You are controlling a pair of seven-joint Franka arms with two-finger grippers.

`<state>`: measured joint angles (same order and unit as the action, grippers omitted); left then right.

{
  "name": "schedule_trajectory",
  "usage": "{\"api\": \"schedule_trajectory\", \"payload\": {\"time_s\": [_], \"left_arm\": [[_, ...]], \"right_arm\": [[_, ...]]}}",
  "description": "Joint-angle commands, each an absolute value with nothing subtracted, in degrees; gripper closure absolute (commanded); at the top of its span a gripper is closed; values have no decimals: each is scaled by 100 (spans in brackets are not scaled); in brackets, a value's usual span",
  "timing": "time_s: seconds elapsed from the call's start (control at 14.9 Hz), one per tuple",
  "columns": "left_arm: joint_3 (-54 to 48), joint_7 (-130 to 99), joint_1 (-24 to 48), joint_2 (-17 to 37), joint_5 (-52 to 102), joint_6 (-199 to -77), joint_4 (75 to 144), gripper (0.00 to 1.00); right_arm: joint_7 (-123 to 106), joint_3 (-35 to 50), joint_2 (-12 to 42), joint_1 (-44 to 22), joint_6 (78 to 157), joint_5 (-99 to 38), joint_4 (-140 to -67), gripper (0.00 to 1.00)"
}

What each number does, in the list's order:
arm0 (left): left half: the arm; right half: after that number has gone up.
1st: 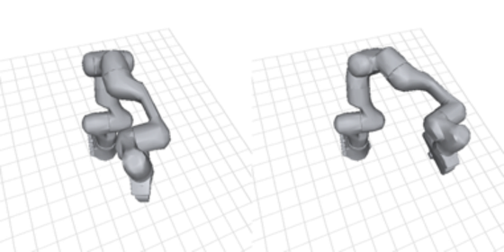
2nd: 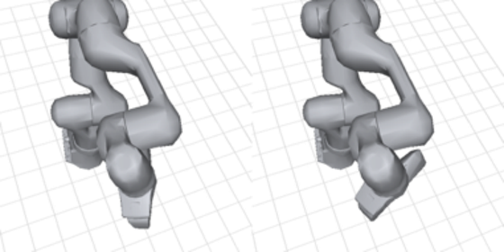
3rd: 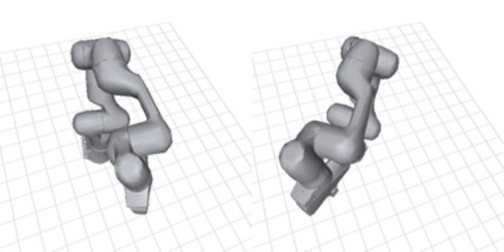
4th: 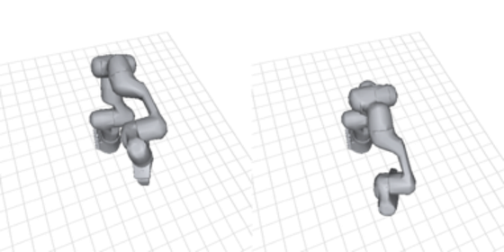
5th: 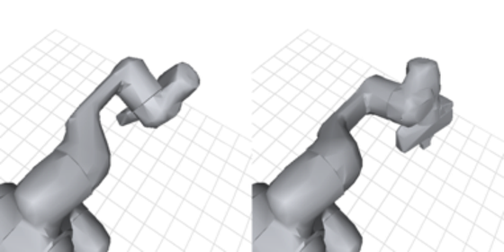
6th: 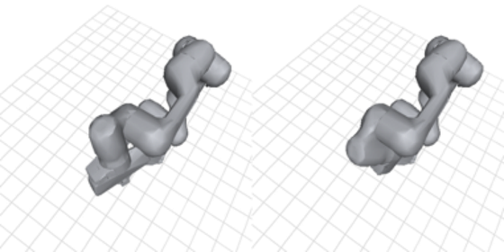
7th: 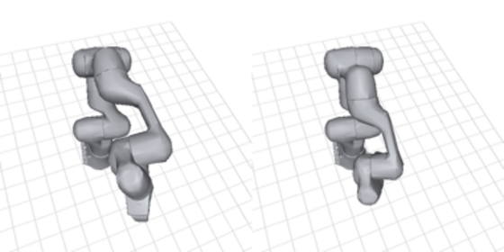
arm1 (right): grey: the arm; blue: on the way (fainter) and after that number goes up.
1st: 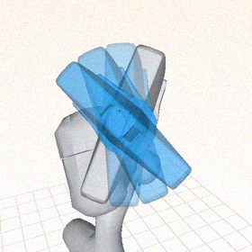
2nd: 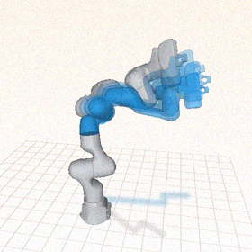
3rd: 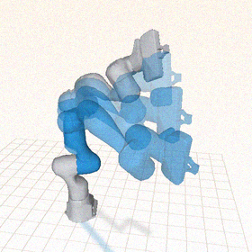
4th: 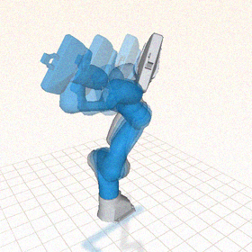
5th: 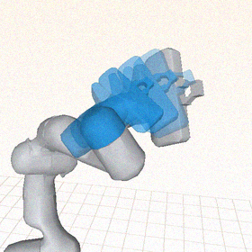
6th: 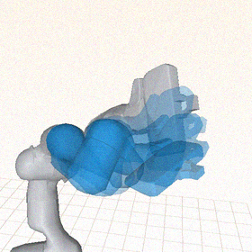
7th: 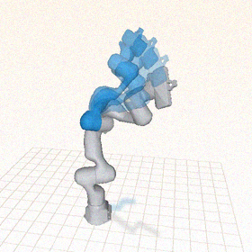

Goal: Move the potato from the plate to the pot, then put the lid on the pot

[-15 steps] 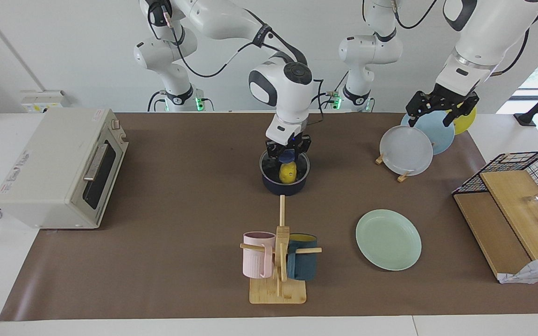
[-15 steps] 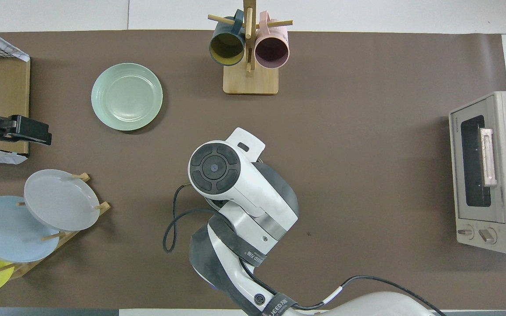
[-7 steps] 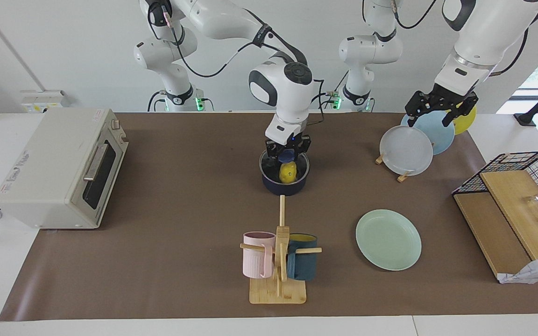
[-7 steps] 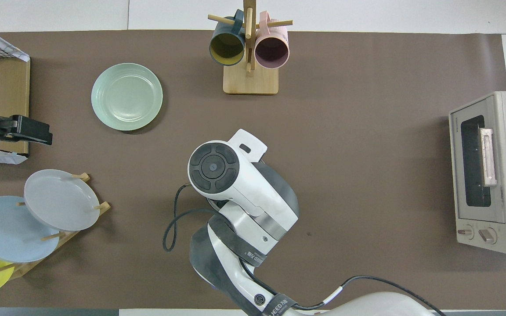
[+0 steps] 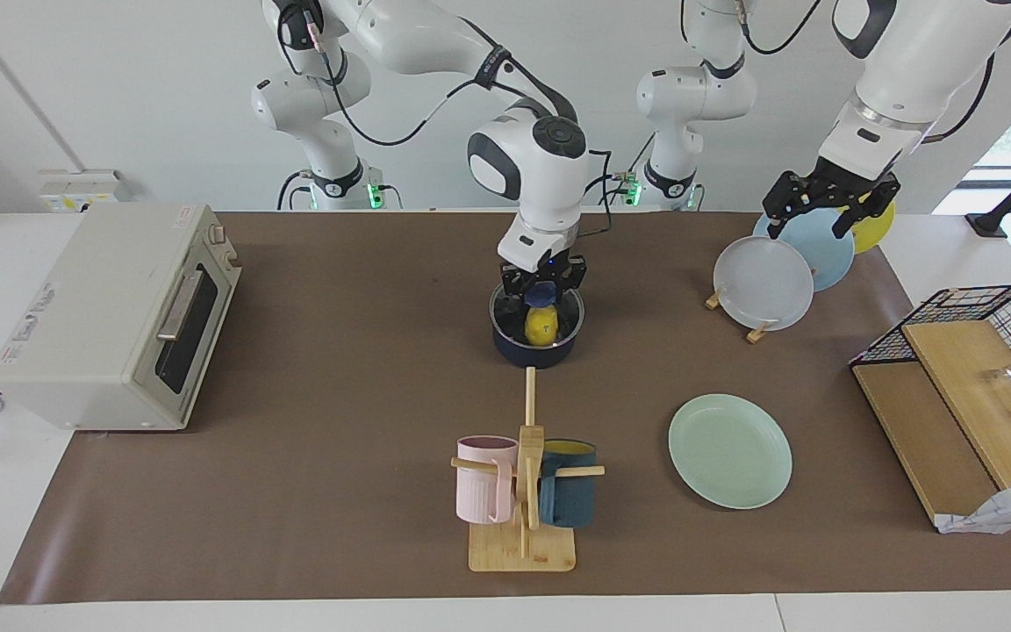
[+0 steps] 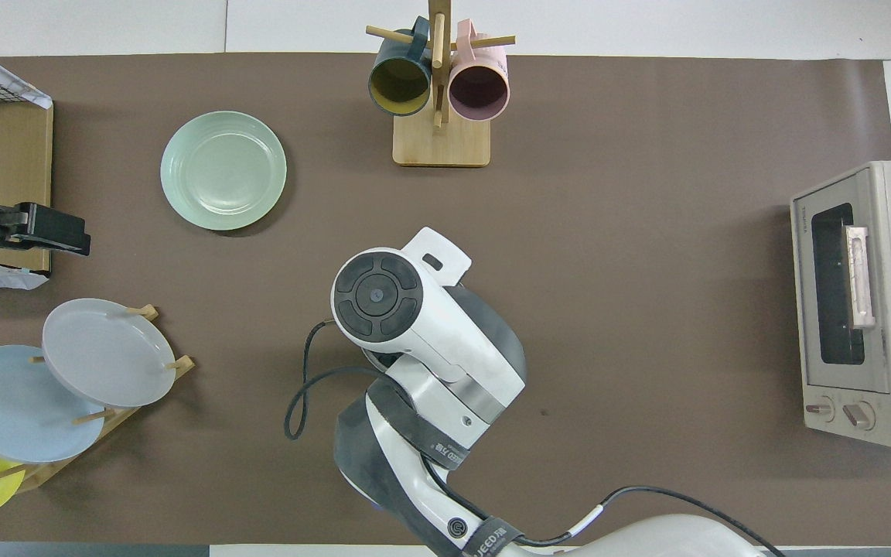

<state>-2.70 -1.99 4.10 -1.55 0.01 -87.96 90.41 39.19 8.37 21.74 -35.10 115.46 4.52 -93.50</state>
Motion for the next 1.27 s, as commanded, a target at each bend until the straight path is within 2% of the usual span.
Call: {"api": "schedule_trajectory", "payload": {"time_s": [0.0, 0.2, 0.27, 0.4, 0.47, 0.54, 0.87, 1.2], "left_arm": [[-316, -202, 316, -290, 79, -8842, 9193, 0], [-316, -202, 316, -290, 70, -8842, 9193, 0], [-325, -202, 316, -290, 79, -8842, 9202, 0], [-316, -202, 316, -290, 70, -8842, 9193, 0], [-316, -202, 316, -290, 70, -8842, 9193, 0], [-316, -202, 316, -290, 79, -8842, 9193, 0], [-325, -202, 316, -290, 79, -8842, 9202, 0], [-316, -202, 316, -290, 70, -8842, 9202, 0]], "right_arm": [[4025, 835, 2127, -3472, 11786, 466, -9483, 100], [4025, 835, 2118, -3472, 11856, 466, -9527, 100], [4025, 835, 2109, -3472, 11874, 466, -9571, 77], [4017, 835, 2109, -3472, 11874, 475, -9580, 51], [4017, 835, 2109, -3463, 11874, 466, -9580, 33], [4017, 826, 2109, -3463, 11874, 475, -9580, 2], [3955, 809, 2066, -3367, 11848, 562, -9431, 0], [3640, 817, 1907, -3024, 11287, 501, -8870, 0]]}}
